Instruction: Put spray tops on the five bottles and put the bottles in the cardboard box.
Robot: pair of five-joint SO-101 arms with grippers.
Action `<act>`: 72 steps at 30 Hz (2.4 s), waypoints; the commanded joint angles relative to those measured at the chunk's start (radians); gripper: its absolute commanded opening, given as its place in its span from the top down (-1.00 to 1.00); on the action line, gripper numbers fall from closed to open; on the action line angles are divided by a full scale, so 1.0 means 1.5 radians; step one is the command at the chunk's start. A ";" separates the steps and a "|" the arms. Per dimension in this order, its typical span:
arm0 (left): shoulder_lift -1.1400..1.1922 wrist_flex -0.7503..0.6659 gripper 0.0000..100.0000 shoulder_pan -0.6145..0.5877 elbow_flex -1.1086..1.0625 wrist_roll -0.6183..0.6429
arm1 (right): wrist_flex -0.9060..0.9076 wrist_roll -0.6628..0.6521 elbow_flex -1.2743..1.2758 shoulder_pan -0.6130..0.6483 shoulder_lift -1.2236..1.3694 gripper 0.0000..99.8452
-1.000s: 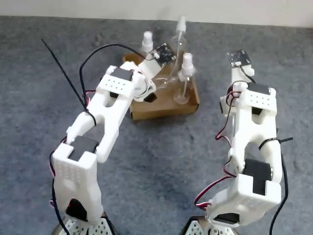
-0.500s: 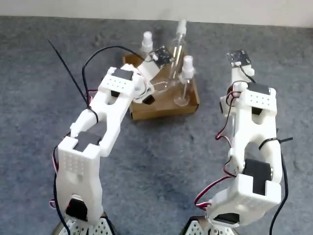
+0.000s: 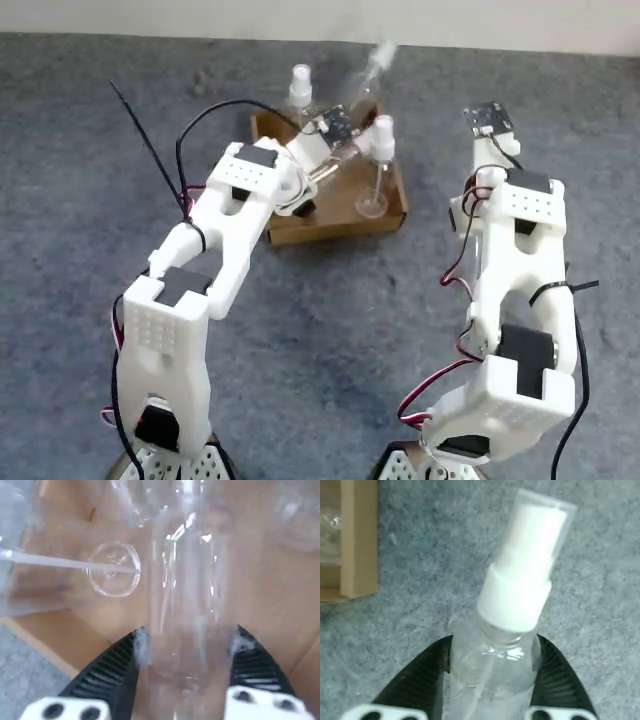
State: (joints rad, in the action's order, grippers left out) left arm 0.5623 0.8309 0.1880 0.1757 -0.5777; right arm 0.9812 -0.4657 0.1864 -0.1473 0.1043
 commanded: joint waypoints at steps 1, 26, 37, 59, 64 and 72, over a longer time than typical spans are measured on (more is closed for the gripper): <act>-0.013 0.001 0.71 -0.007 0.018 0.000 | -0.011 0.005 -0.005 0.010 -0.006 0.71; -0.185 0.011 0.84 -0.002 -0.091 0.019 | -0.006 0.005 -0.007 0.011 -0.007 0.71; -0.299 0.012 0.84 -0.007 -0.184 0.028 | -0.006 0.006 -0.007 0.011 -0.007 0.71; -0.648 0.140 0.84 -0.166 -0.468 0.025 | 0.001 0.006 -0.007 0.006 -0.010 0.71; -0.661 0.138 0.84 -0.230 -0.551 0.052 | 0.051 0.006 -0.018 0.011 -0.011 0.71; -0.662 0.136 0.70 -0.245 -0.616 0.190 | 0.056 0.102 -0.117 0.044 -0.007 0.71</act>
State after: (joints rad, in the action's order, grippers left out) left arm -0.3890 1.0349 -0.1680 -0.7281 -0.3874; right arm 1.0518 -0.3429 0.1112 -0.1243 0.1043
